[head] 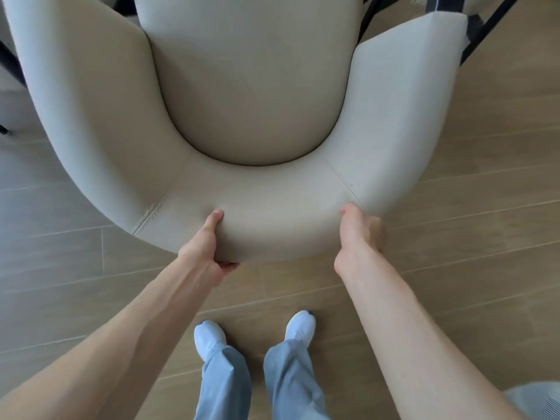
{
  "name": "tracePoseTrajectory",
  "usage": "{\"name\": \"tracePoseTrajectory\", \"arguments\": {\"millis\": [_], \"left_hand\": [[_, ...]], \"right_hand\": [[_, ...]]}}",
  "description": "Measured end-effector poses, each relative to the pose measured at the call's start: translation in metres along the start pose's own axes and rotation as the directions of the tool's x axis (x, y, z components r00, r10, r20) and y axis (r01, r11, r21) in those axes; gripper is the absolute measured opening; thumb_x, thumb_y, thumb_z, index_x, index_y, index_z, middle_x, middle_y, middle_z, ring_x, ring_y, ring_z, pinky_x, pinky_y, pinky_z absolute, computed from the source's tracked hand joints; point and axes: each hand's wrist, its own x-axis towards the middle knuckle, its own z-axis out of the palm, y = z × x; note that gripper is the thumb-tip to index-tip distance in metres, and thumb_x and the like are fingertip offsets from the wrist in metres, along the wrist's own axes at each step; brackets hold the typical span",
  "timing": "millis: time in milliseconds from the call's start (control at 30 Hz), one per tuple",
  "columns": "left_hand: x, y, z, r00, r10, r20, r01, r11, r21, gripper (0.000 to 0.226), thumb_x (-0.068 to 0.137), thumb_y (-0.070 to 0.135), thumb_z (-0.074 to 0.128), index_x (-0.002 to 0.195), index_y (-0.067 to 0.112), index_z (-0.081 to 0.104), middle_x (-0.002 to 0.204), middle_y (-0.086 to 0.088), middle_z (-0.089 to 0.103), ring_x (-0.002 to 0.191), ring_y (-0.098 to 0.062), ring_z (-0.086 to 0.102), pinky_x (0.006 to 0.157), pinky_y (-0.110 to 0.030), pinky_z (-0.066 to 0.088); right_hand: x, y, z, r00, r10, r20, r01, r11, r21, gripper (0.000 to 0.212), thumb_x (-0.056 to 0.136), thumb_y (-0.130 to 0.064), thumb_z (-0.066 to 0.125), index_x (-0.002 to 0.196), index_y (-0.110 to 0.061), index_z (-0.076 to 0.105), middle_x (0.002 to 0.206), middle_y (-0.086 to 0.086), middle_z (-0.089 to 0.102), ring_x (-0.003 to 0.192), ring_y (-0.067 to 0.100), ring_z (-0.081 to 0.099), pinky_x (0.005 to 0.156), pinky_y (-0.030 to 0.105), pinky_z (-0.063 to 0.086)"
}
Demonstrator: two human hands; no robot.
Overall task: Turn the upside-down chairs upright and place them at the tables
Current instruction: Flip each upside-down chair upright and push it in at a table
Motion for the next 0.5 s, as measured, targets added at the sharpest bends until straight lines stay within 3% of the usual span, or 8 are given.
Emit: {"name": "tracePoseTrajectory", "arguments": {"millis": [33,67,133,200,233,300,400,500], "left_hand": [[-0.006,0.010,0.004,1.000,-0.010,0.016,0.009,1.000,0.015,0.062,0.073,0.044,0.086,0.116,0.016,0.052,0.114,-0.010,0.056,0.101,-0.034,0.059,0.065,-0.049,0.053],[-0.010,0.019,0.007,0.999,-0.024,0.032,0.023,0.999,0.028,0.056,0.075,0.043,0.085,0.109,0.015,0.051,0.107,-0.010,0.055,0.102,-0.034,0.056,0.072,-0.052,0.053],[-0.015,0.035,0.011,0.997,-0.053,0.062,0.050,0.998,0.045,0.050,0.076,0.042,0.084,0.101,0.014,0.050,0.098,-0.010,0.053,0.101,-0.035,0.055,0.087,-0.056,0.053],[-0.018,0.046,0.013,0.995,-0.057,0.086,0.052,0.997,0.060,0.046,0.077,0.040,0.084,0.094,0.013,0.049,0.095,-0.011,0.053,0.096,-0.035,0.057,0.092,-0.058,0.052],[-0.019,0.051,0.013,0.993,-0.053,0.101,0.047,0.997,0.059,0.046,0.078,0.038,0.084,0.090,0.012,0.048,0.094,-0.011,0.053,0.090,-0.035,0.058,0.092,-0.059,0.053],[-0.022,0.059,0.011,0.989,-0.030,0.141,0.025,0.999,0.037,0.047,0.078,0.035,0.084,0.092,0.008,0.049,0.095,-0.012,0.053,0.080,-0.035,0.060,0.086,-0.058,0.055],[-0.022,0.067,0.004,0.978,0.063,0.197,-0.071,0.997,0.030,0.053,0.077,0.032,0.086,0.105,0.003,0.051,0.099,-0.020,0.059,0.077,-0.037,0.069,0.079,-0.051,0.059],[-0.024,0.073,-0.005,0.948,0.269,0.172,-0.278,0.960,0.031,0.046,0.079,0.031,0.085,0.094,-0.002,0.056,0.086,-0.029,0.069,0.067,-0.034,0.076,0.066,-0.038,0.063]], "right_hand": [[-0.009,-0.014,0.003,0.963,-0.247,-0.107,0.253,0.966,0.050,0.044,0.082,-0.017,0.065,0.123,-0.002,0.057,0.129,0.016,0.054,0.119,0.035,0.054,0.092,0.040,0.047],[-0.022,-0.026,0.008,0.841,-0.521,-0.143,0.530,0.847,0.029,0.040,0.081,-0.014,0.062,0.119,-0.003,0.059,0.125,0.013,0.054,0.118,0.033,0.054,0.095,0.040,0.045],[-0.039,-0.041,0.030,0.496,-0.867,0.055,0.866,0.489,-0.104,0.030,0.082,-0.016,0.058,0.110,-0.007,0.065,0.117,0.008,0.060,0.114,0.028,0.056,0.095,0.037,0.041],[-0.040,-0.041,0.057,0.309,-0.835,0.455,0.941,0.200,-0.273,0.027,0.093,-0.028,0.055,0.111,-0.012,0.068,0.119,0.005,0.065,0.116,0.026,0.056,0.097,0.037,0.037],[-0.032,-0.037,0.068,0.272,-0.750,0.603,0.930,0.043,-0.366,0.032,0.098,-0.036,0.049,0.113,-0.014,0.068,0.120,0.004,0.066,0.117,0.025,0.056,0.098,0.037,0.036],[-0.016,-0.029,0.079,0.231,-0.653,0.721,0.862,-0.207,-0.463,0.043,0.102,-0.043,0.036,0.113,-0.016,0.067,0.119,0.002,0.067,0.113,0.024,0.056,0.098,0.039,0.036],[-0.003,-0.037,0.089,0.133,-0.749,0.649,0.850,-0.250,-0.463,0.048,0.099,-0.042,0.033,0.102,-0.014,0.072,0.106,0.004,0.072,0.103,0.027,0.060,0.090,0.040,0.038],[-0.002,-0.060,0.102,0.086,-0.802,0.591,0.868,-0.231,-0.440,0.044,0.093,-0.036,0.036,0.085,-0.012,0.073,0.091,0.008,0.074,0.091,0.031,0.062,0.082,0.040,0.040]]}}
